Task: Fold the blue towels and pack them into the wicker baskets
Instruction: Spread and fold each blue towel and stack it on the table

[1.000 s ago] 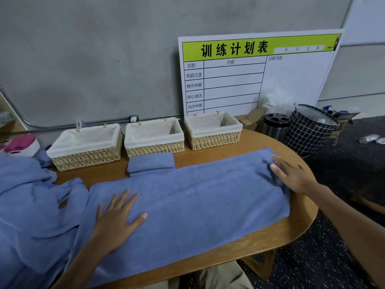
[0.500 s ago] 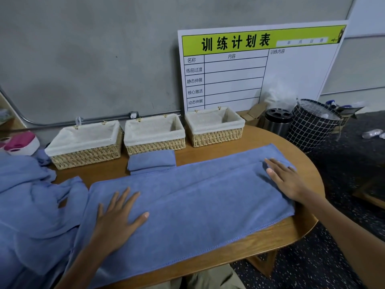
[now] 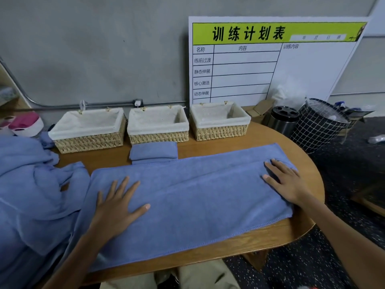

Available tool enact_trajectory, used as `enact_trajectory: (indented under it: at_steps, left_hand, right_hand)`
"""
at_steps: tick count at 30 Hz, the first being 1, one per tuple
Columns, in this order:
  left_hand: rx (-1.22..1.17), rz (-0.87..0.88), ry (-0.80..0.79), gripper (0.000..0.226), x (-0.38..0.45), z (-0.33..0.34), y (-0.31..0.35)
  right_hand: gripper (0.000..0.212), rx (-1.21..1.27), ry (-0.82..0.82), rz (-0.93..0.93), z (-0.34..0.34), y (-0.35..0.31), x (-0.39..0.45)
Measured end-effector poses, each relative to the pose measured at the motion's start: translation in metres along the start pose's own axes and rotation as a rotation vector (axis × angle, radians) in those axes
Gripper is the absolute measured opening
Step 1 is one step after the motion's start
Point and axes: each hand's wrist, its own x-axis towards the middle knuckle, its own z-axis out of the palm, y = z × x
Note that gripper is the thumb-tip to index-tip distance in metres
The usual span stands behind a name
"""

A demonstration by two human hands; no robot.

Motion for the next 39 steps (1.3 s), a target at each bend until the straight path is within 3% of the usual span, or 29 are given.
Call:
enact_trajectory:
  at_steps: [5,8,12,16,19,24,31,36,39]
  left_hand:
    - [-0.022,0.005,-0.076,0.123,-0.003,-0.006,0.000]
    - [-0.019,0.016,-0.143,0.122,-0.001,-0.012,-0.001]
    - [-0.014,0.068,-0.068,0.120,0.002,-0.028,0.024]
    - [-0.015,0.350,0.028,0.109,0.005,-0.046,0.133]
    - [-0.089,0.542,-0.024,0.076,0.020,-0.037,0.233]
    - [-0.091,0.649,-0.155,0.066,0.043,-0.002,0.334]
    - [-0.030,0.606,-0.142,0.071,0.040,0.019,0.344]
    - [-0.007,0.609,-0.137,0.077,0.039,0.017,0.345]
    - [-0.014,0.613,-0.137,0.078,0.039,0.017,0.345]
  right_hand:
    - [0.089,-0.003,-0.022,-0.007,-0.003,0.001,-0.004]
    - [0.072,0.126,0.003,-0.038,-0.014,-0.002,-0.009]
    - [0.036,0.265,0.276,0.046,-0.024,-0.002,-0.028]
    - [0.032,0.223,0.321,0.178,-0.020,0.015,-0.042]
    - [0.032,0.184,0.317,0.210,-0.020,0.028,-0.048]
    - [0.039,0.364,0.305,0.135,-0.026,0.029,-0.049]
    - [0.043,0.676,0.271,0.105,-0.020,0.027,-0.037]
    - [0.036,1.121,0.164,0.157,-0.032,0.017,-0.035]
    - [0.030,1.242,0.146,0.161,-0.036,0.018,-0.036]
